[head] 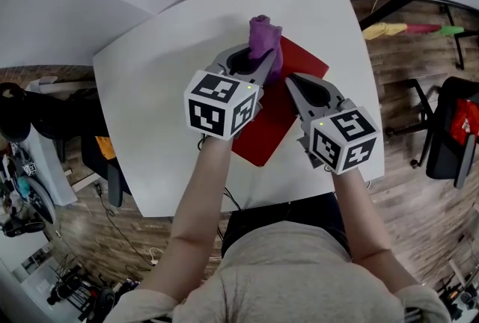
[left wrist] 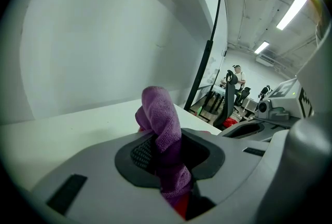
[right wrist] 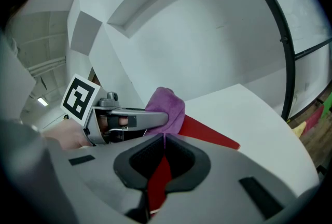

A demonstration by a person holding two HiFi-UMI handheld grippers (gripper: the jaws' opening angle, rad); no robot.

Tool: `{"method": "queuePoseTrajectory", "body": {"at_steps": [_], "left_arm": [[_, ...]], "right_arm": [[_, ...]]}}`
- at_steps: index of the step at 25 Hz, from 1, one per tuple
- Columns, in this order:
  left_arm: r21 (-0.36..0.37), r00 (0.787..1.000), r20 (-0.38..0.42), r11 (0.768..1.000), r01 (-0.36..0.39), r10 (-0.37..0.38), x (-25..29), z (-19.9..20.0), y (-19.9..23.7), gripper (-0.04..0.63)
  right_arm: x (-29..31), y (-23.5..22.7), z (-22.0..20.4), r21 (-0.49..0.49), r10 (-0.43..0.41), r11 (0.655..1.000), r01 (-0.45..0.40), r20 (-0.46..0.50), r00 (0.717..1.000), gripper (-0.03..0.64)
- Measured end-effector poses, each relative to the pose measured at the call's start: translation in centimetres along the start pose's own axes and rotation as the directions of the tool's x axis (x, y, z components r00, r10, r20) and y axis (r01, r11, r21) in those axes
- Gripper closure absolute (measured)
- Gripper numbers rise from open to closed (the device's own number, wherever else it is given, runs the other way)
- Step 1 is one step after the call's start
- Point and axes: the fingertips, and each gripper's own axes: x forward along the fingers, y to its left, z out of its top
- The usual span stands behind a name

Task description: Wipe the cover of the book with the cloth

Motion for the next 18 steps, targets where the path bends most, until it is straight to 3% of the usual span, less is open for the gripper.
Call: {"method": "queuePoseTrajectory", "body": {"at_steps": [6,18], "left_arm": [[0.013,1.000,-0.010,1.000,0.013,-0.013,-0.8,-0.6,0.0,0.488],[-0.042,1.000,-0.007,0.999,-0.029,0.029,-3.4,-2.7,-0.1,0.488]], "right_arm": [[-0.3,0.7,-0.5,-0.002,0.008,1.000,-0.008,0.001,1.000,0.592],[-0.4,3.0,-1.2,-0.029,0.049,0.998,-0.049,-0.006,0.999,0.592]]}}
